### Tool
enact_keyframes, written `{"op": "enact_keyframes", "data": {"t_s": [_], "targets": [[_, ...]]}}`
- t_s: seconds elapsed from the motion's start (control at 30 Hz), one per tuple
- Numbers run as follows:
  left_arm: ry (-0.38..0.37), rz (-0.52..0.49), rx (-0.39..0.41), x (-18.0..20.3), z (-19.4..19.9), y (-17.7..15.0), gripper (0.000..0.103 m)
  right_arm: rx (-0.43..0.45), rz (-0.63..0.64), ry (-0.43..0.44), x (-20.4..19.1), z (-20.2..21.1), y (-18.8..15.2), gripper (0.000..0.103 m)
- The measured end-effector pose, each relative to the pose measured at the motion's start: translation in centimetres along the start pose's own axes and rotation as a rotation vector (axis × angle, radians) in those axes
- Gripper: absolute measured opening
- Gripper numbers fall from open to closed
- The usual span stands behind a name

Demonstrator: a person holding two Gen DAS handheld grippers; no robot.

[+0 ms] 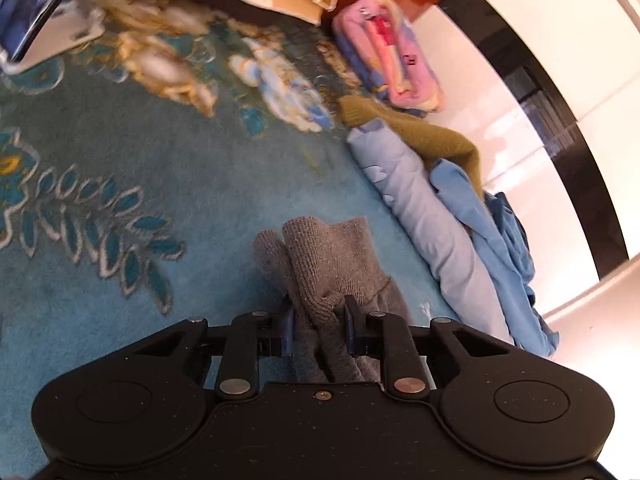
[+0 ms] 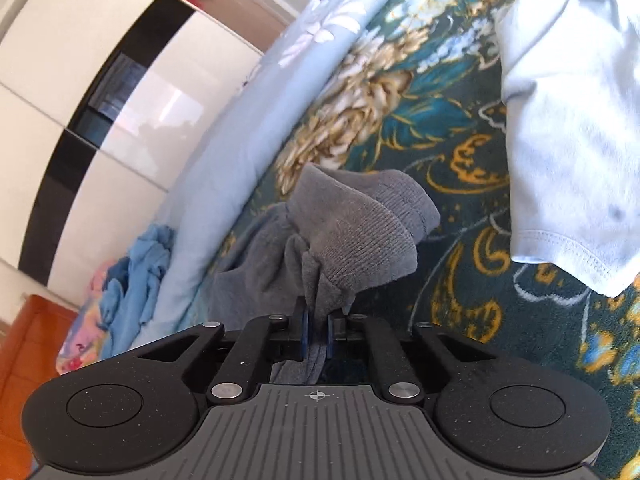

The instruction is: Fold clothes

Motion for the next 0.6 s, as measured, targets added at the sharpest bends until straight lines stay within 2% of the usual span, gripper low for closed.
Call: {"op": "enact_keyframes", "data": {"t_s": [0.07,0.13,0.2,0.23,0.3,0.4,0.53,0.6], "targets": [[0.036,0.003,-0.024,-0.6,-0.4,-0.3,0.021,-0.030,0.007,-0.042,0.4,-0.8,-0.6,0.006],[0.043,-0.006,-0.020,-0.6,-0.3,-0.4,0.022,-0.036,-0.006,-0.045,0.7,-0.9,-1.0,0.008],[0.050,-0.037,-0.002,0.4,0.3,-0.4,0.022,-0.039,-0.015,-0.067,0.8,-0.7,-1.0,0.018],[0.053,-0.065,0.012,1.2,0.7,-0.4,0.022,-0.041,-0.005,-0.089,0.8,-0.4,-1.0,0.029],[0.047,-0.195,0.063,4.0,2.0,-0.7,0.022,-0.025,0.051,-0.120,0.2,0.6,-0.8,0.034],[-0.002,-0.406,0.144,9.7,4.4,-2.4,0.022,0.023,0.163,-0.154,-1.2,2.6,-0.7,0.041],[-0.131,-0.618,0.180,16.9,6.6,-7.1,0.022,0.052,0.227,-0.153,-2.4,4.3,-1.1,0.042],[-0.218,-0.746,0.154,20.5,7.2,-10.7,0.022,0.054,0.261,-0.144,-3.0,4.6,-1.5,0.041]]}}
Point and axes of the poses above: each gripper's, at about its wrist camera, not at the fingertips, and z roughly against the way its jaws point, x to its right, y to its top, the point moved 4 cm from there along -z, roughly the way its jaws point
